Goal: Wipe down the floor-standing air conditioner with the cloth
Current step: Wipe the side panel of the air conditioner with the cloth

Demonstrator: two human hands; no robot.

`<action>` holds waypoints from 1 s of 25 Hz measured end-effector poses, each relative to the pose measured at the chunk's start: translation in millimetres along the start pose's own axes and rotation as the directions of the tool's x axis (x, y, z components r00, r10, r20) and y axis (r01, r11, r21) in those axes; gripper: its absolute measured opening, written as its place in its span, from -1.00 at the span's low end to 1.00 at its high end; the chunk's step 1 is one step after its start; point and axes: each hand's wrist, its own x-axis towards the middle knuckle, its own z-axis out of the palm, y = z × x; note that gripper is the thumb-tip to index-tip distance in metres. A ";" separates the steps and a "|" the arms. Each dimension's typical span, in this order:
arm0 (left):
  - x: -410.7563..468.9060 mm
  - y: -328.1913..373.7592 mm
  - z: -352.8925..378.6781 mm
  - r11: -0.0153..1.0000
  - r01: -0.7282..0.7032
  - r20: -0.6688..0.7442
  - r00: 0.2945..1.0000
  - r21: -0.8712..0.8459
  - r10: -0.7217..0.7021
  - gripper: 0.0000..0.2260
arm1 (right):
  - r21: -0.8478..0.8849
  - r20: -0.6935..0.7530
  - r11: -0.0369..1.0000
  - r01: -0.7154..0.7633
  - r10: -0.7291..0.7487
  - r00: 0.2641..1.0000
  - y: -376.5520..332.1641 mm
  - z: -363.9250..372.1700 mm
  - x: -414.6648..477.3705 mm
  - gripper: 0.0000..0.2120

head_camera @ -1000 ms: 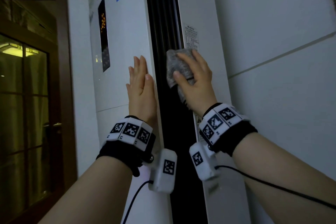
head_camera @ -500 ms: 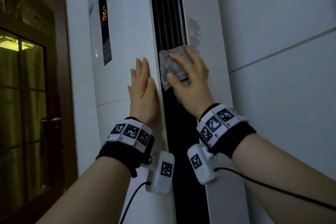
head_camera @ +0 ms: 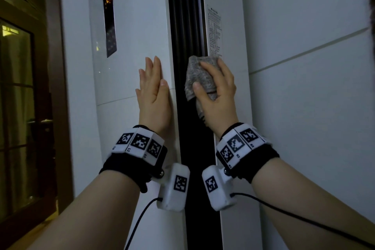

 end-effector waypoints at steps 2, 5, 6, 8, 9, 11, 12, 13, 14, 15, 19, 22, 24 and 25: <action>-1.2 -1.3 -1.0 1.000 -0.005 0.009 1.000 0.008 0.005 -0.57 | -0.011 0.016 1.000 0.018 -0.018 1.000 -0.4 1.8 -7.5 -0.61; -3.5 -0.9 -0.5 1.000 -0.005 0.007 1.000 0.009 0.005 -0.56 | -0.021 0.087 0.993 0.113 -0.111 0.990 3.4 0.0 -16.7 -0.62; -5.8 -0.7 0.5 1.000 0.001 0.001 1.000 0.007 -0.001 -0.56 | -0.016 0.072 0.995 0.097 -0.096 0.993 5.1 -1.6 -16.3 -0.62; -11.8 -1.8 1.7 1.000 0.011 -0.006 1.000 0.014 -0.011 -0.56 | 0.010 0.004 1.000 -0.004 0.004 1.000 7.5 -2.6 -14.4 -0.60; -14.3 -2.7 1.6 1.000 0.012 -0.004 1.000 0.019 -0.012 -0.56 | 0.020 -0.017 0.999 -0.044 0.045 0.999 9.3 -2.3 -15.6 -0.60; -14.8 -3.7 1.4 1.000 0.006 0.003 1.000 0.024 -0.006 -0.56 | -0.001 0.004 1.000 -0.022 0.022 1.000 14.0 -2.6 -20.6 -0.60; -14.0 -4.3 1.7 1.000 0.005 0.005 1.000 0.025 -0.006 -0.56 | -0.007 0.028 1.000 0.004 -0.004 1.000 17.3 -3.7 -22.2 -0.61; -13.0 -4.9 2.4 1.000 0.005 0.006 1.000 0.026 -0.005 -0.56 | 0.006 0.030 1.000 0.009 -0.009 0.999 20.7 -5.0 -21.9 -0.61; -12.1 -5.7 3.3 1.000 0.003 0.006 1.000 0.028 -0.004 -0.56 | 0.033 0.008 0.999 -0.015 0.015 1.000 23.2 -6.1 -20.0 -0.62; -11.9 -6.6 4.3 0.999 -0.001 0.005 1.000 0.032 0.001 -0.54 | 0.068 -0.027 0.996 -0.060 0.062 0.998 24.4 -6.4 -17.6 -0.63; -12.1 -9.2 7.3 0.997 -0.020 -0.004 1.000 0.077 0.021 -0.44 | 0.108 -0.052 0.986 -0.125 0.131 0.990 28.6 -3.8 -22.0 -0.63; -11.7 -9.5 9.6 0.993 -0.015 -0.015 1.000 0.115 0.017 -0.45 | 0.097 -0.057 0.989 -0.111 0.117 0.992 35.9 -11.2 -19.0 -0.61; -11.6 -5.6 12.7 0.990 0.017 -0.036 0.999 0.137 -0.012 -0.49 | 0.119 -0.090 0.977 -0.175 0.187 0.978 39.1 -14.4 -11.4 -0.59; -11.8 -2.4 14.4 0.989 0.040 -0.050 0.998 0.144 -0.033 -0.51 | 0.112 -0.093 0.976 -0.186 0.197 0.976 39.6 -14.3 -10.5 -0.59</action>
